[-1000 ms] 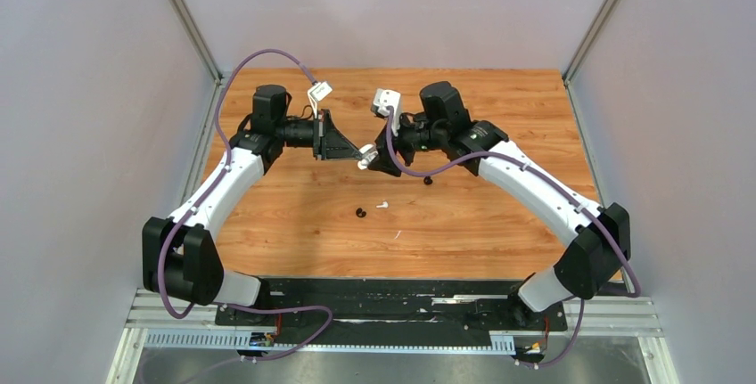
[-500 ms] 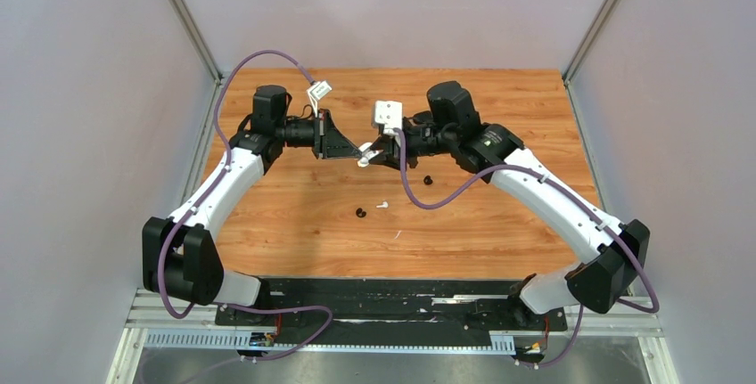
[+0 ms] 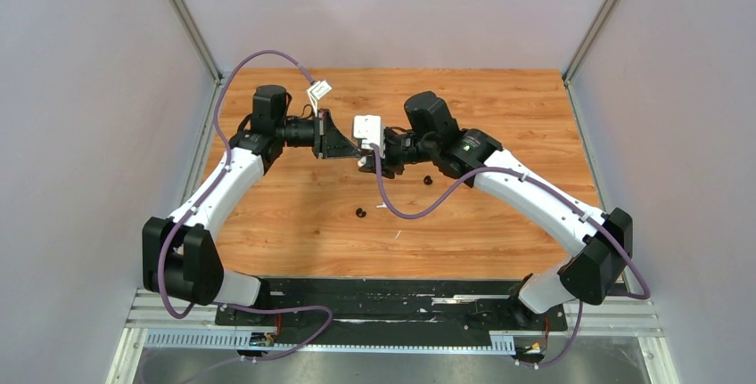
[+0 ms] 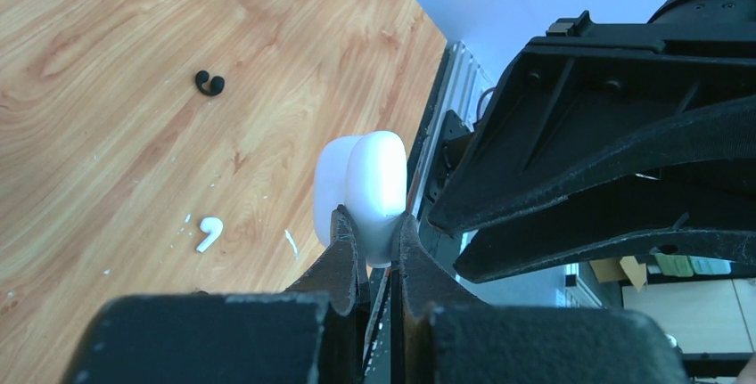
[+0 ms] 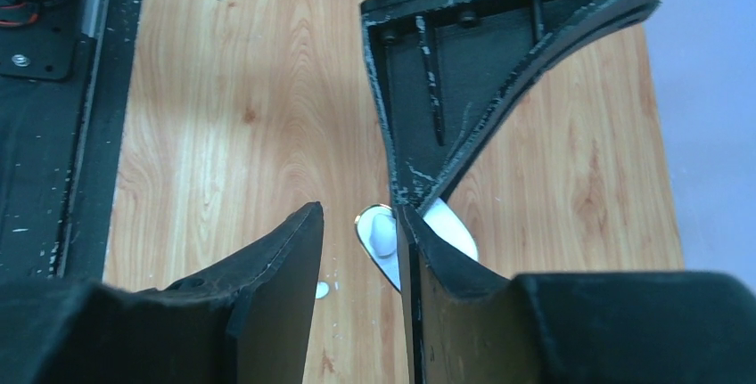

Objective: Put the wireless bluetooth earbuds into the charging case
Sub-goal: Pick up the earbud from the charging case.

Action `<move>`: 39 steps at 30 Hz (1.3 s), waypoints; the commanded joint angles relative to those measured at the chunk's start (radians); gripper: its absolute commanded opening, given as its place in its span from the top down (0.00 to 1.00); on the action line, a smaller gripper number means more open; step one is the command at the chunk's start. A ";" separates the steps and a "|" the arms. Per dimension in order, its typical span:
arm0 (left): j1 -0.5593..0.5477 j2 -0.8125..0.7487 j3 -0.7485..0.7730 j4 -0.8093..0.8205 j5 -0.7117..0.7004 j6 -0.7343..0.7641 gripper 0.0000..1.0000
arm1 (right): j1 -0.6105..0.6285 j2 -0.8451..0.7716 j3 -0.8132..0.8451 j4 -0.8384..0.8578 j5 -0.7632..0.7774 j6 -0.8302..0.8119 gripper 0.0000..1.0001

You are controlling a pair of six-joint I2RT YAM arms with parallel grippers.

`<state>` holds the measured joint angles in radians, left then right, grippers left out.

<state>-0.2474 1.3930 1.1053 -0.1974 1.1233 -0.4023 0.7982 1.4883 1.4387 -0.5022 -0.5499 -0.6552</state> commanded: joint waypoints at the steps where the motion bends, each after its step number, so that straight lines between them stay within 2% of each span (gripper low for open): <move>1: -0.003 -0.039 -0.004 0.033 0.031 0.000 1.00 | 0.009 -0.002 -0.003 0.067 0.080 -0.019 0.62; 13: -0.001 -0.039 -0.012 0.048 0.033 -0.019 1.00 | 0.032 -0.028 -0.063 0.072 0.101 -0.054 0.63; 23: -0.001 -0.045 -0.018 0.076 0.059 -0.026 1.00 | 0.033 -0.003 -0.075 0.116 0.170 -0.050 0.56; 26: -0.002 -0.051 -0.023 0.073 0.056 -0.022 1.00 | 0.033 0.005 -0.065 0.119 0.163 -0.040 0.62; 33: -0.001 -0.050 -0.025 0.051 0.045 0.003 1.00 | 0.033 0.003 -0.051 0.113 0.163 -0.037 0.88; 36: -0.001 -0.042 -0.019 0.006 -0.001 0.033 1.00 | 0.033 -0.016 -0.035 0.095 0.168 -0.017 1.00; 39: -0.001 -0.028 -0.012 -0.032 -0.056 0.063 1.00 | 0.031 -0.036 -0.001 0.076 0.201 0.075 1.00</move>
<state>-0.2470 1.3827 1.0790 -0.1822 1.1156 -0.3946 0.8284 1.4872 1.3655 -0.4259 -0.3912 -0.6758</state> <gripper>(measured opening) 0.057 0.054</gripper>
